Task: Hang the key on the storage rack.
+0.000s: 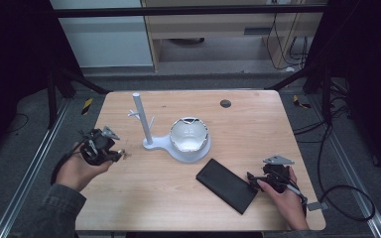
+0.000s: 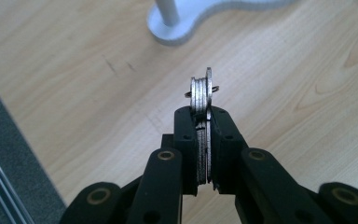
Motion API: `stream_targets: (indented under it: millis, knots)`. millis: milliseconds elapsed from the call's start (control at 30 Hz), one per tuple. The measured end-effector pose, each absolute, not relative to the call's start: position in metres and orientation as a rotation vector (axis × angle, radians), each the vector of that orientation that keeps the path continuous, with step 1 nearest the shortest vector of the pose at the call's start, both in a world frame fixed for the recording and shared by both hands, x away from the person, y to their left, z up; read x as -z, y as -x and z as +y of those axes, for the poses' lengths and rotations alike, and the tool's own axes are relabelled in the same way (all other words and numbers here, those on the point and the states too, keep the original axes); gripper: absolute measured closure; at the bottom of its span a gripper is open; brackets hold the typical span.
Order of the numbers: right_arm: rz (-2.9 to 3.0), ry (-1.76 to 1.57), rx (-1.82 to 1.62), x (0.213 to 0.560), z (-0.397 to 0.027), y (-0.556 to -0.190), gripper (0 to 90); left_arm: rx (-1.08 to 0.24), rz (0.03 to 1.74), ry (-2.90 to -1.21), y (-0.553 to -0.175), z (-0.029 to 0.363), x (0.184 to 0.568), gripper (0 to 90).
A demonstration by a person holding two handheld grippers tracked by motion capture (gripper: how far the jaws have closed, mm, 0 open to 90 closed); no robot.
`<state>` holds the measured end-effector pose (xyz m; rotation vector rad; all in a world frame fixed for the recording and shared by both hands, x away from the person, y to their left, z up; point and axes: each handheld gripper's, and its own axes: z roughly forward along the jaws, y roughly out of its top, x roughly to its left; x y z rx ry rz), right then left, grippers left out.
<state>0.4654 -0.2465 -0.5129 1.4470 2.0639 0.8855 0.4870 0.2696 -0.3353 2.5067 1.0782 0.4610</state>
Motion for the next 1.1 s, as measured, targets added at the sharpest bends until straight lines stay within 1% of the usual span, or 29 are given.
stream_targets:
  millis: [267,367,467,533,800,1100]
  knots:
    - [2.069,-1.451,-0.894,0.513,-0.245,-0.465,3.2,-0.543,1.084,-2.491,-0.506,0.278,0.287,82.5]
    - [2.072,-1.44,-0.89,0.513,-0.246,-0.465,3.2,-0.566,1.102,-2.489,-0.513,0.276,0.275,82.5]
    - [2.075,-1.44,-0.889,0.513,-0.245,-0.464,3.2,-0.562,1.101,-2.473,-0.52,0.272,0.266,82.5]
    - [2.075,-1.442,-0.895,0.513,-0.245,-0.464,3.2,-0.584,1.085,-2.483,-0.524,0.267,0.261,82.5]
    - [2.073,-1.441,-0.897,0.513,-0.245,-0.464,3.2,-0.575,1.062,-2.523,-0.538,0.25,0.256,82.5]
    - [2.072,-1.443,-0.896,0.513,-0.245,-0.464,3.2,-0.569,1.071,-2.525,-0.544,0.247,0.255,82.5]
